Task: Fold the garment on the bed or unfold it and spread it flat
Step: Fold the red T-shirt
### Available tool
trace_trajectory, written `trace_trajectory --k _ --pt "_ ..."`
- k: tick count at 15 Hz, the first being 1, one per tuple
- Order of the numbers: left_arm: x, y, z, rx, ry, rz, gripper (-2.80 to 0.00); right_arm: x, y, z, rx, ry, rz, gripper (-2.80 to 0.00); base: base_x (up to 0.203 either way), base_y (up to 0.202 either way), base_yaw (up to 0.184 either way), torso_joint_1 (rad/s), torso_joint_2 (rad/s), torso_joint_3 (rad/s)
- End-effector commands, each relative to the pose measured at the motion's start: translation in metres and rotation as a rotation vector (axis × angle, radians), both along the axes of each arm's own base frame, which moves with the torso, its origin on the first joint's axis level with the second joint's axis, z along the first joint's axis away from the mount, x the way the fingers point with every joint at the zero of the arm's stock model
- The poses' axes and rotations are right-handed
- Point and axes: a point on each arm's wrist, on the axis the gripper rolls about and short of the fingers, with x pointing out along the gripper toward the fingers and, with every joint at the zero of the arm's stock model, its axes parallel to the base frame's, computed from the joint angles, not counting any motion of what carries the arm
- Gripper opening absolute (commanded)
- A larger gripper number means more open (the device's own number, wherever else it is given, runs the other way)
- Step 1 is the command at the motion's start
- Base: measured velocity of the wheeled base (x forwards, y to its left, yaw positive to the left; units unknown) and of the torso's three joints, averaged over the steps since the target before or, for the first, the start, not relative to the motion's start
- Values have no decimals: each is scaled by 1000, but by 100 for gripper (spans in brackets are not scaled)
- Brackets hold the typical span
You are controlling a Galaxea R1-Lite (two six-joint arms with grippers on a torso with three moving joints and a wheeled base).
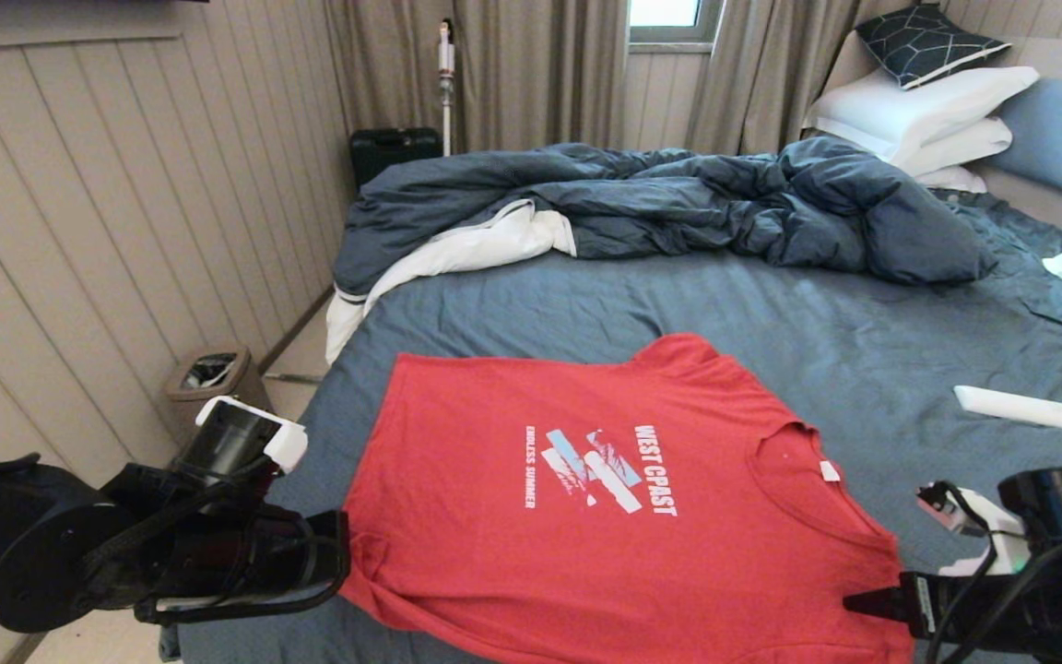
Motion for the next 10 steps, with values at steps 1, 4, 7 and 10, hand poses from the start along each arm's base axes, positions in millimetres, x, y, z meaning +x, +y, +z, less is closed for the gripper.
trace_trajectory --k 1,4,7,10 --pt "1 1 -1 0 4 7 -280 1 0 -1 3 4 1 -280 0 0 0 0 0 0" --pt "5 -1 0 -3 0 6 -280 -1 1 -2 0 10 7 -280 0 0 0 0 0 0" --pt "5 -1 -1 -5 3 6 -280 -4 1 -2 1 10 4 -280 0 0 0 0 0 0" --pt "3 0 2 -12 -2 6 -280 -14 1 3 -2 -7 -6 -280 0 0 0 0 0 0"
